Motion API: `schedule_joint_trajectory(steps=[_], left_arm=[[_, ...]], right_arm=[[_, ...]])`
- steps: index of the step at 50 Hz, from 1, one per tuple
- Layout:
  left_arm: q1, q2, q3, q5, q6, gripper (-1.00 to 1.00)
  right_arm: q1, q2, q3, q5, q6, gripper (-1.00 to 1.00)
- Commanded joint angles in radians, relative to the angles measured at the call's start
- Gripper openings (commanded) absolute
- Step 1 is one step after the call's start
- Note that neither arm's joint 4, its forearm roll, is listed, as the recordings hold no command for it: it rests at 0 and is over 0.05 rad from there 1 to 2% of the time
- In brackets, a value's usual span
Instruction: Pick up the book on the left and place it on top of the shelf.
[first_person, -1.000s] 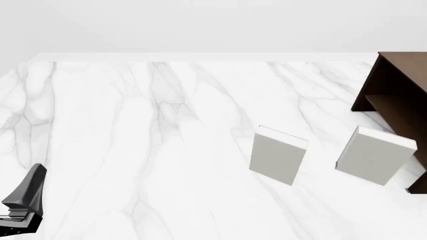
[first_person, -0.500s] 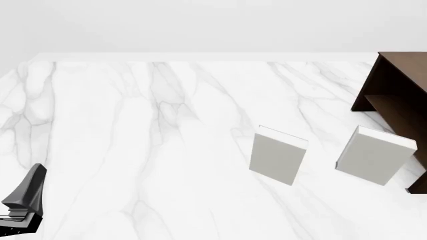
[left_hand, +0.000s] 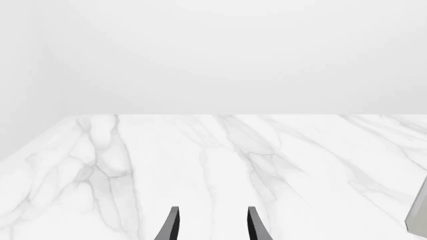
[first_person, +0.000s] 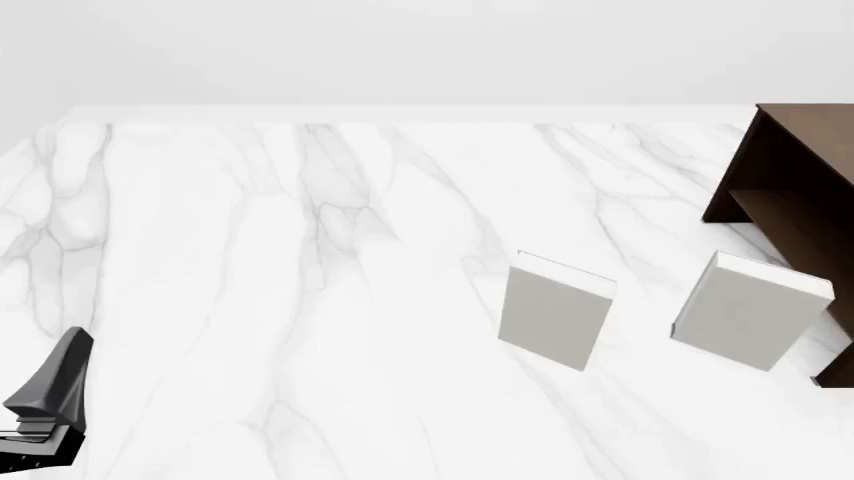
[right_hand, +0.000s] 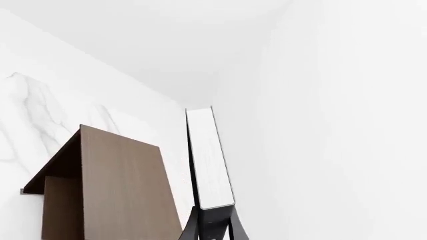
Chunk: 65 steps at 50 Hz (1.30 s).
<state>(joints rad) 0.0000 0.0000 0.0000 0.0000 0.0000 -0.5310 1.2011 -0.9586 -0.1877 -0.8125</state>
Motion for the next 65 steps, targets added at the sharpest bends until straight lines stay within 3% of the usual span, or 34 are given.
schedule_joint_trajectory(steps=[1, 40, 65], left_arm=[[0.0, 0.0, 0.0, 0.0, 0.0, 1.0], [0.0, 0.0, 0.0, 0.0, 0.0, 1.0], [0.0, 0.0, 0.0, 0.0, 0.0, 1.0]], right_arm=[[-0.008, 0.04, -0.027, -0.04, -0.003, -1.0], [-0.015, 0.192, -0.078, -0.104, -0.039, -1.0], [-0.034, 0.234, -0.055, -0.142, -0.055, -1.0]])
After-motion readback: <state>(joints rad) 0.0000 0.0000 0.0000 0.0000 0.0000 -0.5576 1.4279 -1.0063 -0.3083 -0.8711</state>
